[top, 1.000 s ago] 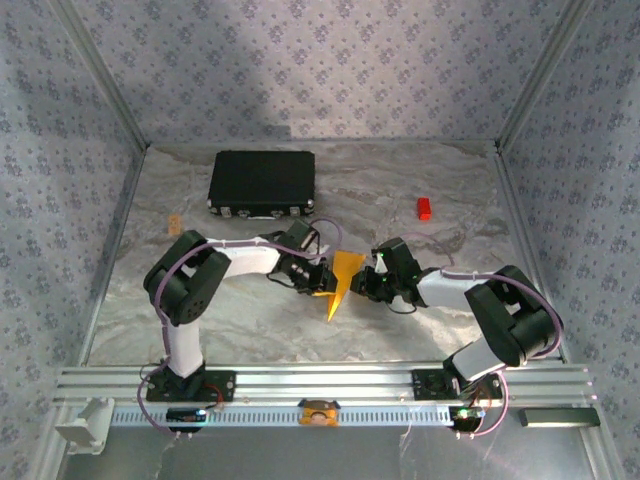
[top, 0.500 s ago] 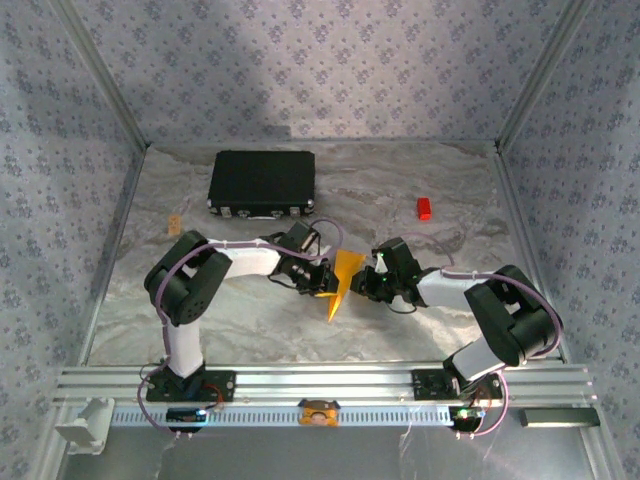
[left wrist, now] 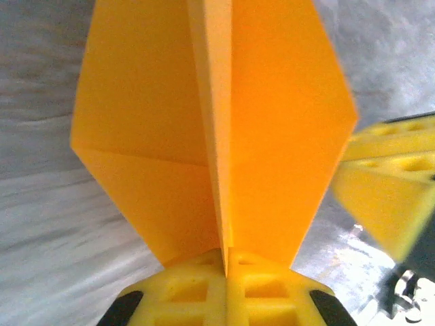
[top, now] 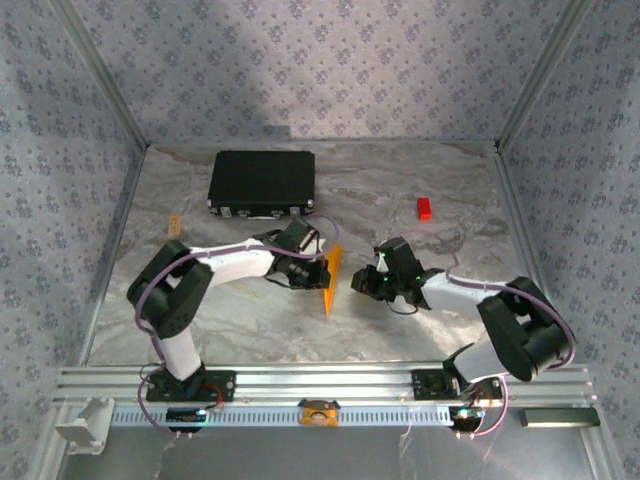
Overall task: Fold a paper plane with a square sheet of paper (pick it up from the middle)
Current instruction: Turn over a paper plane at the center of the table.
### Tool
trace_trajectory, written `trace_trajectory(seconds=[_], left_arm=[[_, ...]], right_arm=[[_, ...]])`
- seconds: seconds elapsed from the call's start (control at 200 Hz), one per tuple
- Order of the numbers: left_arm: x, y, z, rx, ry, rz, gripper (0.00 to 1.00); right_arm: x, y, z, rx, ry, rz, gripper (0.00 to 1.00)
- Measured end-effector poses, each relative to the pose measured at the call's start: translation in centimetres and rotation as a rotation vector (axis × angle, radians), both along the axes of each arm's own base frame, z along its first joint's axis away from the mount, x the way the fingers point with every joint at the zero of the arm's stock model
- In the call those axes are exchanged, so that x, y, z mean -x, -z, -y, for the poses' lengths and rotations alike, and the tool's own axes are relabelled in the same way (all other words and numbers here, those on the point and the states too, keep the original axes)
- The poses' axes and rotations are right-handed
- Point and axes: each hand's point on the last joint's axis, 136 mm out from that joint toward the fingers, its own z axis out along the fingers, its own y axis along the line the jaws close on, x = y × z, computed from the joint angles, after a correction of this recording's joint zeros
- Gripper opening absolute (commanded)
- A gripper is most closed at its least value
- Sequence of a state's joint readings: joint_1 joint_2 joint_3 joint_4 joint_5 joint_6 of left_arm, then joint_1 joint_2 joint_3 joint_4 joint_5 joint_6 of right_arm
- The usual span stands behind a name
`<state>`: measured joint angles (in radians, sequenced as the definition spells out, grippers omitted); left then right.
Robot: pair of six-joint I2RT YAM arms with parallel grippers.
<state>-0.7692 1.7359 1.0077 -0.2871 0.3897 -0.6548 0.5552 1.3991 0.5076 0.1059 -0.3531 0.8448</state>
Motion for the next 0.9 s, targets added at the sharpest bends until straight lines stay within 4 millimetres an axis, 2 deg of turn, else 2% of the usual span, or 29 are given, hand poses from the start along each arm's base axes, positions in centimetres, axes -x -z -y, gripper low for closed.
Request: trace_trajectory(seconds=[0.165, 0.38, 0.62, 0.899], left_arm=[[-1.6, -0.8, -2.9, -0.207, -0.086, 0.14, 0.0], [-1.6, -0.1, -5.6, -0.376, -0.118, 0.172, 0.0], [-1.2, 1.1, -6.4, -0.433, -0.126, 0.145, 0.01], [-1.0, 1.3, -6.2, -0.426, -0.121, 0.129, 0.09]], right_arm=[[-0.1, -0.3, 0.5, 0.026, 0.014, 0.018, 0.25], [0.4, 0.1, 0.3, 0.048, 0.004, 0.009, 0.26], [0.2, 0.0, 0.2, 0.057, 0.004, 0.004, 0.26], [0.5, 0.6, 0.3, 0.071, 0.0, -0.013, 0.26]])
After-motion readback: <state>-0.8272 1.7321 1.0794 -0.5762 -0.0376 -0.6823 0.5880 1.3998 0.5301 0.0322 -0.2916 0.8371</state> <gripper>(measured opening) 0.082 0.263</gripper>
